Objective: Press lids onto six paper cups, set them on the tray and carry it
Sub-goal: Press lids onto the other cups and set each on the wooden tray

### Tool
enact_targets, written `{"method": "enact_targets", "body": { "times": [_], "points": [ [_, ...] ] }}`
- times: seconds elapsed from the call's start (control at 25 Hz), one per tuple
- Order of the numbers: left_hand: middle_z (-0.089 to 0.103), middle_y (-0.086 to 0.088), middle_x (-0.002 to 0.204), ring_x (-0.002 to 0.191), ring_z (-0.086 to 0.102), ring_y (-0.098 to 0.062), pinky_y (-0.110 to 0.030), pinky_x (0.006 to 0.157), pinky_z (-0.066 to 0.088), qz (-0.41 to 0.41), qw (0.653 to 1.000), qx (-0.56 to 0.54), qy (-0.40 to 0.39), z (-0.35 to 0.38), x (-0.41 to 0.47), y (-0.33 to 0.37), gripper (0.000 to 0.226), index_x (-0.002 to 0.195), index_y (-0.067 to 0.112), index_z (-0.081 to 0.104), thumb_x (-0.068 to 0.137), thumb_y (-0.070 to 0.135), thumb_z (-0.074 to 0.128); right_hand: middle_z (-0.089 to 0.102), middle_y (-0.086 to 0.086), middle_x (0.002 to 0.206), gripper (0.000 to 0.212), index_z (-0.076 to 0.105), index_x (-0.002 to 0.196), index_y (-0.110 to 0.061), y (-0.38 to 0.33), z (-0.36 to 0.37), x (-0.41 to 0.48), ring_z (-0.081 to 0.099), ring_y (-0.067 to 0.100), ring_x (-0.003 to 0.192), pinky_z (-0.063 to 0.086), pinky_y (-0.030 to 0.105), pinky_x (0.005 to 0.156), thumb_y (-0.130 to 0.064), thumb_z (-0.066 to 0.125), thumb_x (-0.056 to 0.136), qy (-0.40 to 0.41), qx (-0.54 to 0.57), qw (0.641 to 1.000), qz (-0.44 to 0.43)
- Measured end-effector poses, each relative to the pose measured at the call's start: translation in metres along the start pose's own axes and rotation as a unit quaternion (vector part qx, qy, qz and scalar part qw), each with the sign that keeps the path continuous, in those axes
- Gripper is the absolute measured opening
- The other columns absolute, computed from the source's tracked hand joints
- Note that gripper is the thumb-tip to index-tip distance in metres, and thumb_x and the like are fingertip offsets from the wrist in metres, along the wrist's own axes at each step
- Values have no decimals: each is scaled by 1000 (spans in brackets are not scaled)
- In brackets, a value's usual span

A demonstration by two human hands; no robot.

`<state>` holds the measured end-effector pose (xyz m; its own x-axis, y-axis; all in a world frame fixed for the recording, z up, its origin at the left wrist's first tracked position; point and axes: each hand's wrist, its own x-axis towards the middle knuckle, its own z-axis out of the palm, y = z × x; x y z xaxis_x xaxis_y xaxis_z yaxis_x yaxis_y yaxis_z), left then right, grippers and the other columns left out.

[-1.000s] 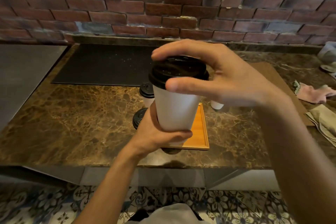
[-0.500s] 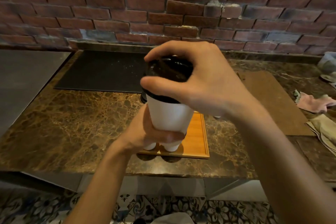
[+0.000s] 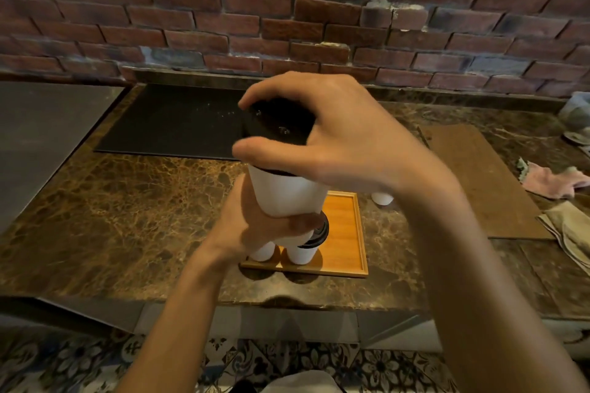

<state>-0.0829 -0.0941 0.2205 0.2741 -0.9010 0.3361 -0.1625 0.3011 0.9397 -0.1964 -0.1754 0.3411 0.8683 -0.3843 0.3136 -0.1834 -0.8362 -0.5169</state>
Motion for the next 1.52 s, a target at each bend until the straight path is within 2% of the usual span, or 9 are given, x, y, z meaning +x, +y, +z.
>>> {"method": "enact_targets", "body": {
  "times": [0.28, 0.52, 0.64, 0.76, 0.92, 1.12, 1.28, 1.4, 1.52],
  "points": [
    [66, 15, 114, 106, 62, -4, -21, 83, 53, -39, 932, -177, -315, -15, 8, -1, 58, 121, 34, 60, 68, 24, 82, 62, 9, 124, 43, 58, 124, -15, 21, -11, 1, 61, 21, 114, 54, 38, 91, -14, 67, 83, -166, 249, 952, -61],
    [70, 14, 94, 89, 66, -1, -15, 64, 53, -19, 998, -45, -28, -8, 8, 4, 56, 102, 38, 65, 50, 31, 83, 67, -18, 109, 37, 67, 118, -39, -1, 8, 5, 60, 2, 101, 54, 25, 80, -56, 61, 85, 55, 12, 996, 65],
    [64, 7, 89, 82, 61, 5, -5, 57, 45, 12, 992, 89, 88, 5, 19, 10, 76, 115, 6, 55, 55, 47, 75, 68, -15, 104, 37, 66, 114, -37, -17, 30, 9, 59, 13, 98, 40, 27, 62, -58, 50, 89, 184, -130, 968, 110],
    [62, 6, 92, 84, 61, 8, -5, 59, 45, 0, 991, 108, 82, 2, 20, 7, 90, 118, 3, 52, 49, 51, 83, 67, -14, 99, 36, 66, 113, -33, -17, 33, 16, 58, 13, 92, 39, 27, 59, -56, 48, 91, 190, -161, 963, 100],
    [67, 0, 108, 104, 64, -19, -35, 77, 58, -55, 995, -50, -63, -30, 16, 2, 71, 114, 30, 61, 48, 26, 83, 64, -12, 115, 42, 64, 124, -24, 5, 0, 20, 59, 2, 103, 51, 20, 82, -45, 68, 88, -11, 54, 998, -15],
    [70, 11, 104, 98, 66, -10, -25, 75, 56, -54, 957, -105, -266, -54, 22, 0, 67, 106, 40, 69, 43, 26, 87, 61, 2, 120, 44, 60, 127, -7, 18, 2, 16, 61, 11, 110, 51, 25, 87, -11, 72, 85, -91, 255, 960, -79],
    [69, 9, 109, 103, 65, -12, -25, 78, 55, -47, 972, -109, -203, -44, 19, 4, 77, 118, 28, 60, 46, 31, 88, 67, -2, 108, 32, 68, 114, -10, 10, 7, 11, 65, 7, 100, 51, 21, 80, -18, 73, 83, 24, 262, 963, -61],
    [66, 28, 108, 101, 62, 6, -12, 71, 53, 57, 995, -6, -79, -30, 17, 8, 70, 114, 51, 57, 53, 22, 76, 69, -12, 96, 28, 71, 104, -20, -1, 11, 9, 65, 0, 92, 52, 16, 74, -32, 79, 79, 123, 201, 972, -9],
    [69, 21, 99, 94, 64, 5, -9, 64, 51, 42, 998, 5, 50, -13, 14, 8, 64, 111, 30, 57, 51, 35, 78, 69, -18, 91, 30, 72, 100, -31, -10, 24, 10, 63, -2, 89, 54, 18, 73, -49, 78, 76, 215, 111, 966, 85]
  ]
}}
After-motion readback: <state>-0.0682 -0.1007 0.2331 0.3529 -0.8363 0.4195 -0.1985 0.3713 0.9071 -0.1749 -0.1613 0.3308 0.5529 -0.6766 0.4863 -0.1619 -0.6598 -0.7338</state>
